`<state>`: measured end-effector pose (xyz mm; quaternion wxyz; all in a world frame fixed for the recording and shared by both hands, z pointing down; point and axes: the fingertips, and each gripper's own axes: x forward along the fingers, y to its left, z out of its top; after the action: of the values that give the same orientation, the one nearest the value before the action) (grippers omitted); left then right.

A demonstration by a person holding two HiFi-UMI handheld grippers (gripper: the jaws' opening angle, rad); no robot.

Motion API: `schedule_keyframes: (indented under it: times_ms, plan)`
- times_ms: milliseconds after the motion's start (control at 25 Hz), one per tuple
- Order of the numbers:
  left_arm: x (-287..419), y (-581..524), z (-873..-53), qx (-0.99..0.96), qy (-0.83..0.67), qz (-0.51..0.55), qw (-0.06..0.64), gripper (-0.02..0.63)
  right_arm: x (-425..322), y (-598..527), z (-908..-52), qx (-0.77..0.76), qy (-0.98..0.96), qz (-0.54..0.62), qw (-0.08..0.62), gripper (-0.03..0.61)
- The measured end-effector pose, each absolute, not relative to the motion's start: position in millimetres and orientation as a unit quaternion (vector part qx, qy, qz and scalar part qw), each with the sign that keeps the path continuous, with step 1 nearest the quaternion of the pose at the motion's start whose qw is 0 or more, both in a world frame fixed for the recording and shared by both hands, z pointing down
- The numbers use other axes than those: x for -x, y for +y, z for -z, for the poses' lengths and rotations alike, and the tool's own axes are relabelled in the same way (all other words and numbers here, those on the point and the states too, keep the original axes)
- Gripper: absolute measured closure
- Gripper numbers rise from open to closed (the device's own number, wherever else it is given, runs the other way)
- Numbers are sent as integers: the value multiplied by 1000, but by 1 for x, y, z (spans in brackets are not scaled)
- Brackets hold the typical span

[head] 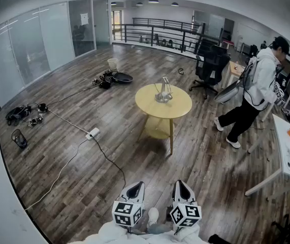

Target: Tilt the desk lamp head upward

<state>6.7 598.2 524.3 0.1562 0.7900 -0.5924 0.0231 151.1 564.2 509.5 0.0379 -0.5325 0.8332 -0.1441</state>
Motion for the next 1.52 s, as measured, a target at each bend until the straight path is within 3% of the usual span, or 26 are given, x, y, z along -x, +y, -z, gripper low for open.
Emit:
schedule_keyframes:
  times_ms: [1520]
  plan:
    - [-20, 302, -542, -782, -598, -50, 169, 615, -162, 264, -519, 524, 838, 148, 19, 566]
